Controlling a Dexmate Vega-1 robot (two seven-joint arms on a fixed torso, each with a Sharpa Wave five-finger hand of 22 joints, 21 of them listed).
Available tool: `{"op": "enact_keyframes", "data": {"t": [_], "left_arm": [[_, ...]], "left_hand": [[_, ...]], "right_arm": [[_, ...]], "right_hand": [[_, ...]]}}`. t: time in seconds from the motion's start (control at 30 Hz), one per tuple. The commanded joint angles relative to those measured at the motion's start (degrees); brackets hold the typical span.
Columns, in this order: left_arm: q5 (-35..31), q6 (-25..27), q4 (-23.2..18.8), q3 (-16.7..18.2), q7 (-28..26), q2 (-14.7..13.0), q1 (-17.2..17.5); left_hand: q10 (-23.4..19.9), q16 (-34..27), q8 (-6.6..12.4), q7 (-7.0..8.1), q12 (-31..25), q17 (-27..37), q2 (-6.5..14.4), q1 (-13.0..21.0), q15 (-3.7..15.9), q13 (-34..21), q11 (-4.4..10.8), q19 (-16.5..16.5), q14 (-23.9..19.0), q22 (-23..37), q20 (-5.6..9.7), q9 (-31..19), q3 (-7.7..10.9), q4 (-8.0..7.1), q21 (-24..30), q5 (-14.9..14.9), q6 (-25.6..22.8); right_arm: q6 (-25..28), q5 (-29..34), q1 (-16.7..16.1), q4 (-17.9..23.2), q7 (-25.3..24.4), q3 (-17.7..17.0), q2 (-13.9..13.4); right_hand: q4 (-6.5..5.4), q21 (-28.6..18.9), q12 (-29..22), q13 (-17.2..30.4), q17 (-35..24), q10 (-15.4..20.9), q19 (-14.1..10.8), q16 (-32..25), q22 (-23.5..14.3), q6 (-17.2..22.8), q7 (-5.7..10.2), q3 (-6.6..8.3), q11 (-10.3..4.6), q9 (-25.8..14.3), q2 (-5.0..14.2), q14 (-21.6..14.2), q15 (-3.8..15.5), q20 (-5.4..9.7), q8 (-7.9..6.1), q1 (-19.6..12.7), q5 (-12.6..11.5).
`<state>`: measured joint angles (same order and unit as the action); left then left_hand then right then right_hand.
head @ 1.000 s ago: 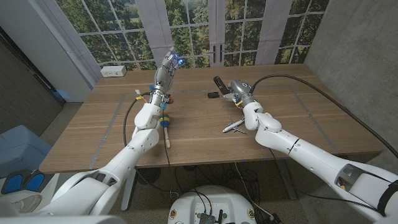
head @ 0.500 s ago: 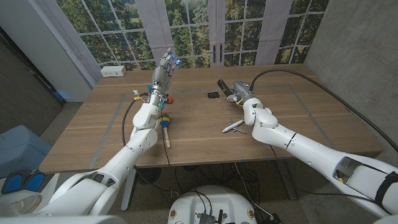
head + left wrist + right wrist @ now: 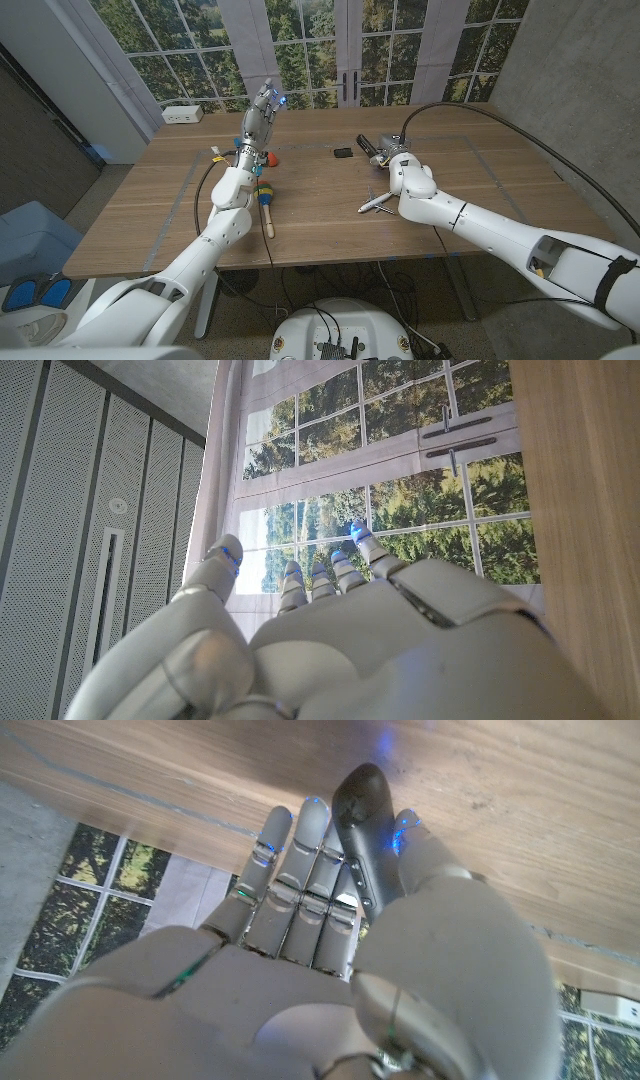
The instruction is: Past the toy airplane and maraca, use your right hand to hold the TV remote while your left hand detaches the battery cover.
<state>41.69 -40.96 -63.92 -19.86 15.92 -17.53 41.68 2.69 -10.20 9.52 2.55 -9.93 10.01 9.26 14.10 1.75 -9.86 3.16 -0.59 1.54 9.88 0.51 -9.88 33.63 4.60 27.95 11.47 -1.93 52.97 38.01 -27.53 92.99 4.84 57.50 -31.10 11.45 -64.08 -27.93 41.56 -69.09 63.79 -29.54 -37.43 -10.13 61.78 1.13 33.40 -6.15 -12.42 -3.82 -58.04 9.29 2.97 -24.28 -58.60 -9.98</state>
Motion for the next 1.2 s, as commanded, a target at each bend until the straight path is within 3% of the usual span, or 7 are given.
{"op": "enact_keyframes", "data": {"t": [0.03, 0.17, 0.6, 0.83, 0.9, 1.07, 1.2], "left_arm": [[0.8, -0.2, 0.4, 0.4, 1.0, -0.1, 0.0], [1.0, -0.2, 0.7, 0.4, 1.4, -0.1, -0.1], [1.3, -0.3, 1.3, 0.7, 2.4, -0.3, -0.7], [1.5, -0.5, 1.6, 0.8, 2.9, -0.2, -1.0], [1.5, -0.5, 1.6, 0.8, 3.0, -0.2, -1.0], [1.5, -0.3, 1.4, 0.8, 3.0, -0.4, -0.9], [1.4, -0.2, 1.1, 0.8, 3.0, -0.6, -0.7]], "left_hand": [[0.4, -0.2, 0.47, 0.06, -0.5, 0.2, 1.2, -0.5, 1.19, 0.0, 0.37, 0.3, 0.4, 0.1, -0.07, 0.1, 0.07, -0.46, -0.2, 0.4, 0.2], [0.5, -0.2, 0.50, 0.05, -0.5, 0.2, 1.0, -0.6, 1.18, 0.0, 0.34, 0.4, 0.4, 0.1, -0.03, 0.1, 0.10, -0.48, -0.3, 0.4, 0.2], [0.5, -0.2, 0.58, -0.06, -0.6, 0.0, 0.4, -1.0, 1.17, 0.0, 0.32, 0.6, 0.4, 0.1, 0.03, 0.1, 0.15, -0.44, -0.6, 0.3, 0.2], [0.5, -0.2, 0.64, -0.13, -0.6, 0.0, 0.2, -1.2, 1.14, 0.0, 0.24, 0.6, 0.3, 0.1, 0.01, 0.1, 0.20, -0.38, -0.8, 0.3, 0.1], [0.4, -0.2, 0.66, -0.14, -0.7, 0.0, 0.2, -1.2, 1.17, 0.0, 0.30, 0.7, 0.3, 0.1, 0.00, 0.1, 0.22, -0.35, -0.8, 0.3, 0.0], [0.3, -0.2, 0.69, -0.16, -0.7, -0.1, 0.1, -1.4, 1.23, 0.0, 0.36, 1.0, 0.2, 0.1, -0.06, 0.1, 0.29, -0.32, -0.8, 0.3, 0.0], [0.2, -0.2, 0.73, -0.18, -0.8, -0.1, 0.1, -1.4, 1.24, 0.0, 0.36, 1.1, 0.1, 0.1, -0.06, 0.1, 0.35, -0.28, -0.9, 0.3, -0.1]], "right_arm": [[11.6, 4.1, 10.3, -8.1, 8.0, 13.0, 3.5], [12.4, 3.0, 11.4, -9.1, 8.3, 14.1, 3.9], [16.4, -1.8, 20.6, -17.7, 18.5, 24.8, 8.3], [17.5, -4.9, 22.4, -18.8, 17.8, 27.2, 9.2], [17.9, -5.5, 22.0, -18.2, 15.8, 26.8, 9.0], [18.8, -7.4, 22.0, -16.7, 13.1, 26.8, 8.5], [18.8, -9.4, 22.3, -15.3, 12.1, 26.8, 7.5]], "right_hand": [[-1.70, -0.3, 0.1, 0.2, -0.2, 1.3, 0.3, 0.0, -0.1, -0.3, 0.03, 1.77, -0.96, -0.2, 5.23, 0.0, 3.30, 2.36, 0.04, -5.0, -0.4], [-1.67, -0.4, 0.1, 0.3, -0.1, 1.3, 0.3, 0.0, -0.1, -0.3, 0.03, 1.73, -0.97, -0.2, 5.27, 0.0, 3.33, 2.34, 0.08, -5.0, -0.4], [-1.78, -0.6, 0.2, 0.6, -0.2, 1.4, 0.5, -0.1, -0.1, -0.5, -0.09, 1.52, -0.89, -0.3, 5.52, -0.1, 3.26, 2.22, 0.19, -5.0, -0.4], [-1.79, -0.6, 0.4, 0.9, -0.2, 1.0, 0.8, -0.1, -0.1, -1.1, 0.26, 1.35, -1.38, -0.6, 5.62, 0.0, 3.26, 2.21, 0.38, -5.0, -0.4], [-2.13, -0.2, 1.1, 0.8, 0.4, -0.2, 2.4, 0.6, -0.1, -2.0, 0.56, 1.09, -1.28, -0.8, 5.92, 1.2, 3.11, 1.89, 0.70, -4.5, -0.5], [-3.88, -0.1, 5.2, -0.7, 3.0, -6.6, 3.4, 4.2, 0.1, -9.7, 0.61, -2.68, -0.50, -0.8, 4.77, 6.9, 2.39, -1.66, 4.19, 0.9, -0.1], [-5.25, 1.4, 10.5, -1.8, 7.2, -18.3, 4.6, 9.5, 0.2, -20.9, -0.69, -6.56, 1.12, -0.4, 3.09, 14.3, 1.07, -6.01, 10.00, 8.1, -0.1]]}}
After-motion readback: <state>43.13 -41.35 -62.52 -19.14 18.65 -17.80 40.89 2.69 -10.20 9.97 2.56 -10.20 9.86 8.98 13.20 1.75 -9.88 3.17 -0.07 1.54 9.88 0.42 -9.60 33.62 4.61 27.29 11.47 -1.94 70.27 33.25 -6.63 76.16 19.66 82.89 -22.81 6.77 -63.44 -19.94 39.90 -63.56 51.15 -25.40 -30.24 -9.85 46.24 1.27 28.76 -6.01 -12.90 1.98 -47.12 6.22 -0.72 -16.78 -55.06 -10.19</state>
